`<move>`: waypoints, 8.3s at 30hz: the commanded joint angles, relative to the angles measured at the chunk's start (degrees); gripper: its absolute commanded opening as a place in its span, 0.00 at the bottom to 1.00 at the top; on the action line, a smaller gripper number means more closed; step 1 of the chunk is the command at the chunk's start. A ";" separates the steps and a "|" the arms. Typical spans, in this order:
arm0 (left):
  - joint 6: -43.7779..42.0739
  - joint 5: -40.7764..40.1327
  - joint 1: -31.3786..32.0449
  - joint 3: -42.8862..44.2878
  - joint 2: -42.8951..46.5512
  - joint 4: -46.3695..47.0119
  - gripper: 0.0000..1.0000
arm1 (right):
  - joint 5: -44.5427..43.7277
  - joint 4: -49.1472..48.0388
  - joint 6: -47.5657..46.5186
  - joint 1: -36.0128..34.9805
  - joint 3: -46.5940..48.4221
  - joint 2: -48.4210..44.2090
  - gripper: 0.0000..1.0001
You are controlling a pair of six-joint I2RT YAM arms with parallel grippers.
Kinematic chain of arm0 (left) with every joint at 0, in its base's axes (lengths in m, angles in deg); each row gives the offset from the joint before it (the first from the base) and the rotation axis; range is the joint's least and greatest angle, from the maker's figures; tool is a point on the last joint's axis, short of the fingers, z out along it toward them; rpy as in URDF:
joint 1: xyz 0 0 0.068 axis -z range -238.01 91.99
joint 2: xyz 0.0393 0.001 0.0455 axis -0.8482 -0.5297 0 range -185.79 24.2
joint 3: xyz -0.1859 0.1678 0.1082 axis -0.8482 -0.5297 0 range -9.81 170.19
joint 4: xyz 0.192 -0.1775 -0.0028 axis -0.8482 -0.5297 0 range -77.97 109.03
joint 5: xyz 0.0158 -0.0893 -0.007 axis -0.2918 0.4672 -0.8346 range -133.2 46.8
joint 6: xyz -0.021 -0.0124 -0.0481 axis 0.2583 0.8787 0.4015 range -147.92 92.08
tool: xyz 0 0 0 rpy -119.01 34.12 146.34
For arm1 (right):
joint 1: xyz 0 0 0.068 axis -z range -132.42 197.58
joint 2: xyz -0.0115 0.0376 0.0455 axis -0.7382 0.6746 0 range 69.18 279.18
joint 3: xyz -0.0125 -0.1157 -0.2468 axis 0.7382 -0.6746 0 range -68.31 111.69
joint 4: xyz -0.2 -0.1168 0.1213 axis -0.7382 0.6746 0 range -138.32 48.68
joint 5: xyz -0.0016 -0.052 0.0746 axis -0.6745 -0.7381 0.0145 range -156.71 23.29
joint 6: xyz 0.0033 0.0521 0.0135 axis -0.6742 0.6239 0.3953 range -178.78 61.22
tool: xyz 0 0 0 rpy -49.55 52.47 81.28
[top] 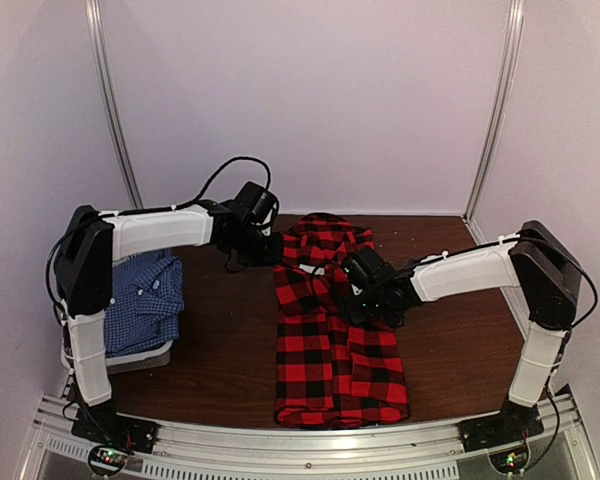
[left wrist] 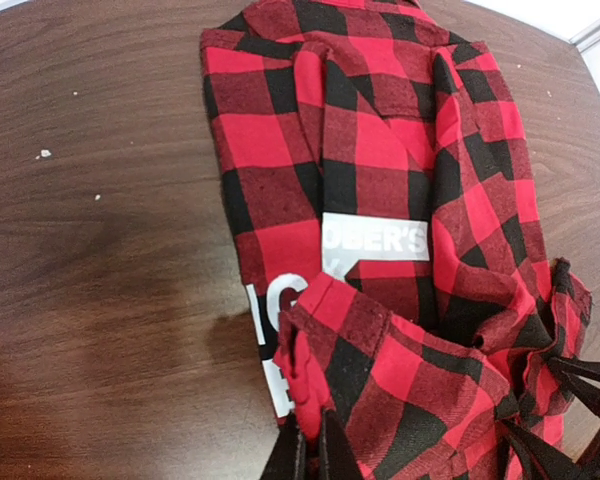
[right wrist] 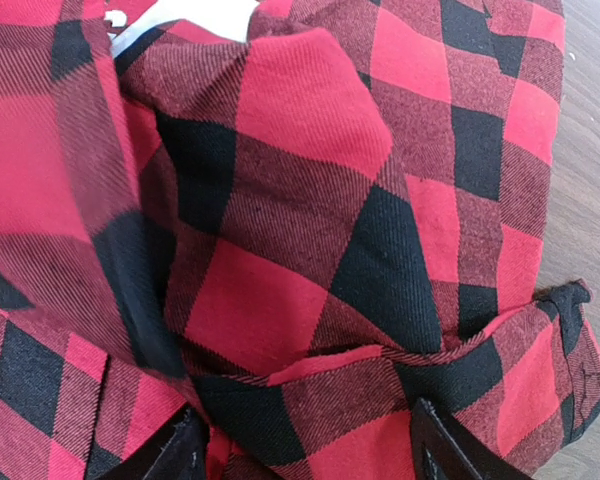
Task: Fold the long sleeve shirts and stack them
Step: Flatten out the square-folded shirt at the center of the board.
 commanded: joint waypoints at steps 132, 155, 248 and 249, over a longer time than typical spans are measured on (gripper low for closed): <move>-19.44 -5.57 -36.18 48.52 -12.37 -9.03 0.00 | -1.02 16.11 -3.91 49.39 39.74 8.34 0.08; -16.41 -0.64 -28.41 28.63 -7.78 -9.36 0.07 | 1.98 14.00 -4.08 38.60 25.35 -2.06 0.72; 2.91 5.89 -2.26 -34.33 15.29 3.28 0.73 | -6.32 32.01 41.59 -13.24 -27.37 -50.98 0.61; 2.70 5.98 -2.20 -33.97 15.55 3.24 0.73 | -6.42 31.23 40.07 -12.05 -26.95 -51.27 0.64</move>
